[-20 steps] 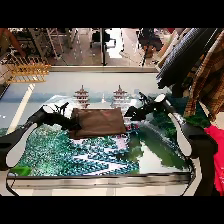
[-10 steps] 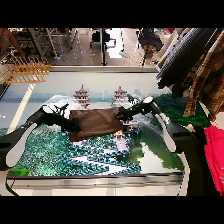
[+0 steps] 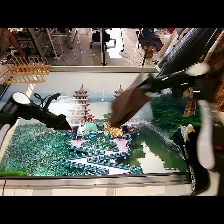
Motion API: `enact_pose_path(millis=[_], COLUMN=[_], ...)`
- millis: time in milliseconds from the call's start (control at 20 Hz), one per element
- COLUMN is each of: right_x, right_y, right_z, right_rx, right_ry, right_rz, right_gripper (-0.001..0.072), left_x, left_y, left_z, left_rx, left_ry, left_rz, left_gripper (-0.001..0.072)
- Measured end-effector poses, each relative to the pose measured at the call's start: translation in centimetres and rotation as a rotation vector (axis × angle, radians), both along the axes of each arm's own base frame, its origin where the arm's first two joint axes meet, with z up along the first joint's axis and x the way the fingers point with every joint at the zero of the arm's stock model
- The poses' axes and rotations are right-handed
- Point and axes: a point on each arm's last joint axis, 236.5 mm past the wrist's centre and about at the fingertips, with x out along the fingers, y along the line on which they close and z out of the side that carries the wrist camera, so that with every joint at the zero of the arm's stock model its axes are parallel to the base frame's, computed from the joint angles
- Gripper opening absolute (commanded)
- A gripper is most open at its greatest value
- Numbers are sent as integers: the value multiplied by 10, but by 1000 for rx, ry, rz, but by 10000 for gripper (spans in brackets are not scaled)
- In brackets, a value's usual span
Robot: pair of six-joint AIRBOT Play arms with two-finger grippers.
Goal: Fold the clothes and pants, and hang the long-sleeved shirts on hangers.
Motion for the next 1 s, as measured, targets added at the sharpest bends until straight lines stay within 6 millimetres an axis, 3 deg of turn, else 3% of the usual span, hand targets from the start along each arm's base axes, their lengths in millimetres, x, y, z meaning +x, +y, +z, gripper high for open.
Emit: enact_pose_path(millis=[100,250,400,550,650,750,900,950,1000], right_x=[-21,-69,-139,-223,-280,-333,-394,-407,-417], right_y=[-63,-168,-279,-358,-390,-407,-405,-400,-394], right_z=[53,96,99,72,46,15,-41,-61,-78], right_rx=[-36,-116,-233,-304,-302,-286,-269,-259,-258], right_ry=[-76,-125,-77,66,181,320,576,654,724], right_rz=[-167,-435,-733,-980,-1130,-1263,-1368,-1366,-1345], right_gripper=[14,14,14,14,13,14,18,65,276], left_x=[-18,-36,-49,-55,-55,-53,-48,-47,-46], left_y=[0,0,0,0,1,1,0,0,0], left_z=[25,49,61,64,64,65,65,65,66], left_rx=[-1,3,6,8,10,12,12,12,13], left_ry=[-40,-94,-127,-138,-148,-163,-185,-190,-194], left_rz=[-35,-63,-81,-88,-90,-84,-75,-72,-71], left_gripper=[6,7,7,6,7,7,6,7,6])
